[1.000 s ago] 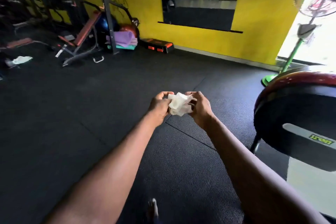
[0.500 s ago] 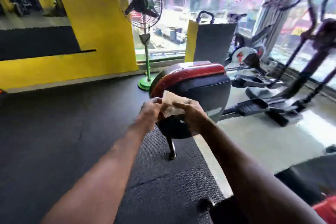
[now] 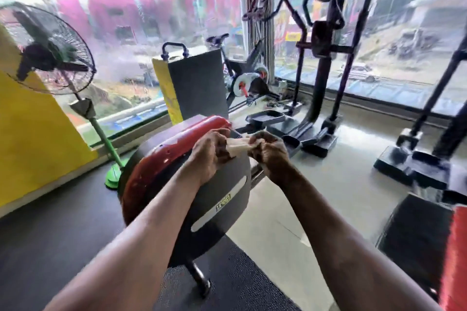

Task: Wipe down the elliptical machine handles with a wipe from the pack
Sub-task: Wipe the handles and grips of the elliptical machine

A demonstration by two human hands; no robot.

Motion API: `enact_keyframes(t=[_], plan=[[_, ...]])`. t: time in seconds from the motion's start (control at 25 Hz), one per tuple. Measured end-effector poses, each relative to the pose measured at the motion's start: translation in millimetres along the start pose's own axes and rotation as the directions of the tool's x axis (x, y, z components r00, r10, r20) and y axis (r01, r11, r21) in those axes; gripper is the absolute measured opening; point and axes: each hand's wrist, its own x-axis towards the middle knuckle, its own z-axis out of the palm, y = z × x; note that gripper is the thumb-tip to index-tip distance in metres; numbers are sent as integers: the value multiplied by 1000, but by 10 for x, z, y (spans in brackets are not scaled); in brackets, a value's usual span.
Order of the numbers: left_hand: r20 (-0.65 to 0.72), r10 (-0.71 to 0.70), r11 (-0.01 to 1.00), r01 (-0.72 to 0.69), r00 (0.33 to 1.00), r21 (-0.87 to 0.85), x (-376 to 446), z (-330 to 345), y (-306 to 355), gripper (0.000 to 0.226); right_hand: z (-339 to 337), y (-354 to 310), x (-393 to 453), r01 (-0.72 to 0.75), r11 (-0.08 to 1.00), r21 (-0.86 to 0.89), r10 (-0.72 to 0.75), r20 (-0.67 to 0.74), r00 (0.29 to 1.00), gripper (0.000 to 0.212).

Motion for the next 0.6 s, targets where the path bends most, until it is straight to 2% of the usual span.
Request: enact_keyframes(t=[0.08, 0.16, 0.24, 0.28, 0.36, 0.44, 0.52, 0.6], plan=[[70, -42, 996, 36, 997, 80, 450, 298, 103, 21, -215, -89, 387, 22, 999, -29, -24, -69, 997, 49], [137, -22, 984, -2, 990, 176, 880, 722, 102, 13, -509, -256, 731, 52, 998, -25, -55, -153, 987, 48], [237, 1, 981, -47, 971, 190, 1245, 1160, 68, 5, -860, -418, 1043, 50, 995, 83, -29, -236, 971, 39], [276, 4, 983, -54, 961, 173, 1439, 1349, 44, 8, -1041, -486, 1182, 31, 988, 154, 13, -280, 960, 32], [343, 5, 988, -58, 939, 142, 1861, 1730, -3, 12, -1389, -606, 1450, 27, 981, 192, 37, -321, 946, 19], [400, -2, 988, -60, 917, 142, 2295, 2112, -64, 14, -1743, -687, 1766, 60, 997, 57, -37, -345, 938, 4], [457, -40, 983, -46, 888, 176, 2767, 2567, -138, 13, -2133, -761, 2161, 129, 990, -56, -140, -420, 897, 11], [518, -89, 978, -24, 851, 209, 3202, 3013, -188, 11, -2488, -869, 2530, 180, 978, -105, -209, -525, 825, 17]])
